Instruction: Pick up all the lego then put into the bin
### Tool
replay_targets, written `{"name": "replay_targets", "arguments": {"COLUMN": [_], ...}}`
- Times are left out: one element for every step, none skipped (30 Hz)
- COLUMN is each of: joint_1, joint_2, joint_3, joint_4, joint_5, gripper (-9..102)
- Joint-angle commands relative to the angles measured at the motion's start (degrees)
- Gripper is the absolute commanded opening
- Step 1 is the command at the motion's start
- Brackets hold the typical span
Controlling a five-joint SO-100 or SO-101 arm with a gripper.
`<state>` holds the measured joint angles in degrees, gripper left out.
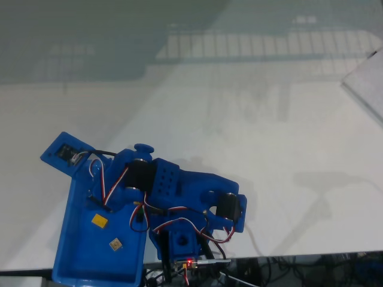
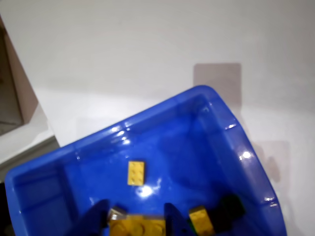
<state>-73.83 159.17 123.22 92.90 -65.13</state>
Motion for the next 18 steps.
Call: {"name": "replay_targets", "arguments": {"joint_1": [0.09,0.26,0.53,0.70,0.97,1.32,1.49,1.67,1.93,2.29,2.90,3.78,5.36,7.47,10.02,12.74,16.00,19.42], "joint_2": [-0.26,-0.26,-0.26,-0.35,-0.35,-0.44,-0.53,-0.53,-0.53,-0.62,-0.70,-0.70,-0.79,-1.05,-1.23,-1.23,-1.23,-1.23], "joint_3": [-0.26,-0.26,-0.26,-0.26,-0.26,-0.35,-0.35,-0.44,-0.44,-0.53,-0.62,-0.70,-0.70,-0.70,-0.53,-0.18,0.18,0.53], "joint_4": [0.00,-0.09,-0.18,-0.18,-0.18,-0.26,-0.26,-0.26,-0.26,-0.35,-0.53,-0.88,-1.76,-3.08,-4.66,-6.77,-9.05,-11.25], "joint_5": [0.53,0.62,0.62,0.62,0.53,0.53,0.53,0.53,0.53,0.44,0.35,0.18,0.00,-0.44,-1.14,-1.58,-2.11,-2.90], "gripper": [22,23,24,24,25,25,25,25,25,25,25,25,25,25,25,25,25,25]}}
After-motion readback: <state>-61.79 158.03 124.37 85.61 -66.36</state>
